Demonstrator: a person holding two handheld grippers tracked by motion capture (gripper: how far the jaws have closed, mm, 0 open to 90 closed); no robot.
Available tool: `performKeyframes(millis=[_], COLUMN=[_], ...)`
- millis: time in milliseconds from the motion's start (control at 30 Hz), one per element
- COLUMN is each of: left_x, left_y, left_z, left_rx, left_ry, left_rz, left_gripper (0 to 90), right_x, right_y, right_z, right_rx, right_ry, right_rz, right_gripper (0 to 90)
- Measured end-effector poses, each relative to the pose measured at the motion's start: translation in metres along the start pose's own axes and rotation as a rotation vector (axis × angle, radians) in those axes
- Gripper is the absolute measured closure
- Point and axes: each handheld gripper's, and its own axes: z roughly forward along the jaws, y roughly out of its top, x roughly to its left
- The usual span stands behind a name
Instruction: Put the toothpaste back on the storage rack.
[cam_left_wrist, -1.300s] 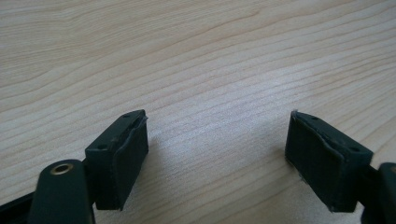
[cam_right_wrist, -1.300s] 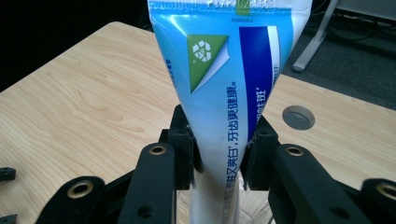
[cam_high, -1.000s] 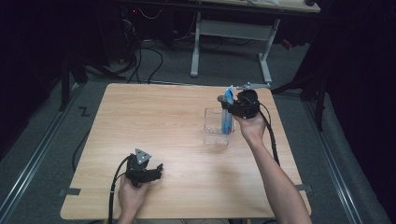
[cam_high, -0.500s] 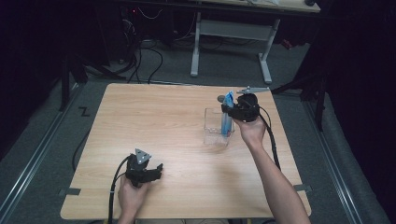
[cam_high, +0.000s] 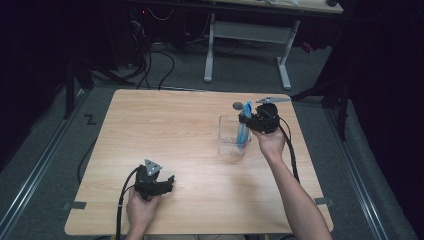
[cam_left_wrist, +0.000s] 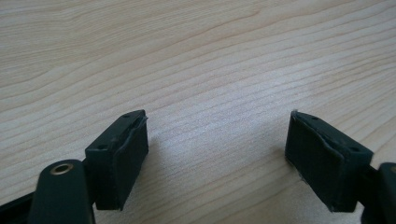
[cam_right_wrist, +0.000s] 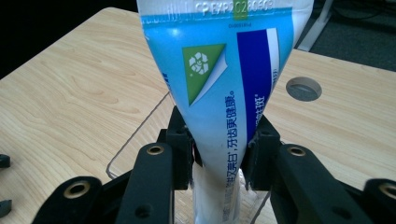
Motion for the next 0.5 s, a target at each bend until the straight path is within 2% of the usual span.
performKeyframes(millis=[500], left_x=[-0.0001], left_y=[0.0000], left_z=[0.0001], left_rx=[-0.001], left_ry=[0.000], left_rz=[-0.002], left_gripper=[21.7], right_x=[-0.0033], right_y=[-0.0011], right_z=[0.0008], right_rx=[0.014], right_ry=[0.001], right_rz=[0.006], right_gripper=[67.9])
